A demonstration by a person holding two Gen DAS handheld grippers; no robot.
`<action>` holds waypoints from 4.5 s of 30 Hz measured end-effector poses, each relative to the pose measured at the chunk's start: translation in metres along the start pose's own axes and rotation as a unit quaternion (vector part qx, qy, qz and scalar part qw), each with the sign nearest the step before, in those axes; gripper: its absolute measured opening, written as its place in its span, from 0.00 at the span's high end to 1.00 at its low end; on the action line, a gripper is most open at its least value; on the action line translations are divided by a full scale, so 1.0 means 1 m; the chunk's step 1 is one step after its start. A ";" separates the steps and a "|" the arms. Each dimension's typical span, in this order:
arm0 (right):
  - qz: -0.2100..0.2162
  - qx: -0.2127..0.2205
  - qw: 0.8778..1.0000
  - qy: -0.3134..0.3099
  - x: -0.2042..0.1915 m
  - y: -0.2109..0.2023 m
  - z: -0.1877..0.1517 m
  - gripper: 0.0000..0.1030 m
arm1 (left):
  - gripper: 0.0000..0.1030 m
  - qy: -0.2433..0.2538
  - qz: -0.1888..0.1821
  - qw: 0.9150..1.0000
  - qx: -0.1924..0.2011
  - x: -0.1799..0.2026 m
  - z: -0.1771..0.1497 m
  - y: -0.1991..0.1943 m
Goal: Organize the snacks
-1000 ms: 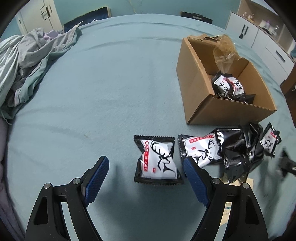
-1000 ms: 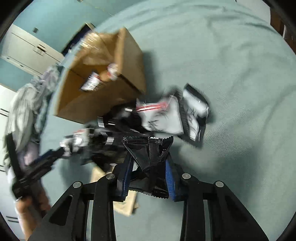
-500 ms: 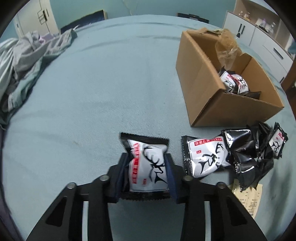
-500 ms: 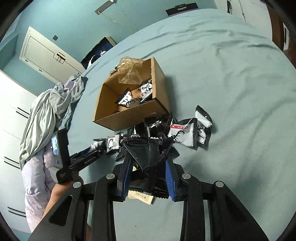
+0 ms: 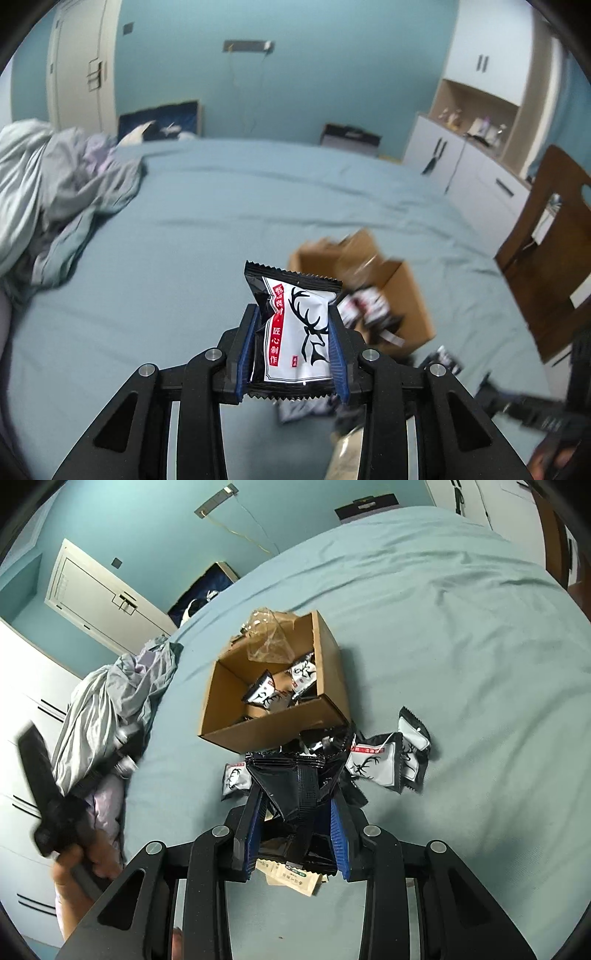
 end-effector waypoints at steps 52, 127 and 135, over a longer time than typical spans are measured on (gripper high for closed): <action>-0.118 -0.077 0.990 -0.013 -0.005 0.066 -0.026 0.24 | 0.17 -0.002 0.081 0.984 -0.161 -0.025 -0.095 0.018; -0.030 -0.009 0.998 -0.058 0.002 0.006 -0.011 0.58 | 0.77 0.022 -0.009 0.999 0.042 0.012 -0.001 -0.004; -0.030 -0.013 0.998 -0.049 0.009 0.008 -0.007 0.58 | 0.77 -0.031 -0.040 0.999 -0.001 0.016 0.023 0.053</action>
Point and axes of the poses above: each gripper's, at about its wrist camera, not at the fingertips, and y roughly the way its jaws point, x to its right, z to its top, the point moved 4 cm from there along y, roughly the way its jaws point, and after that the axes turned 4 degrees about -x, right-handed, at the moved point
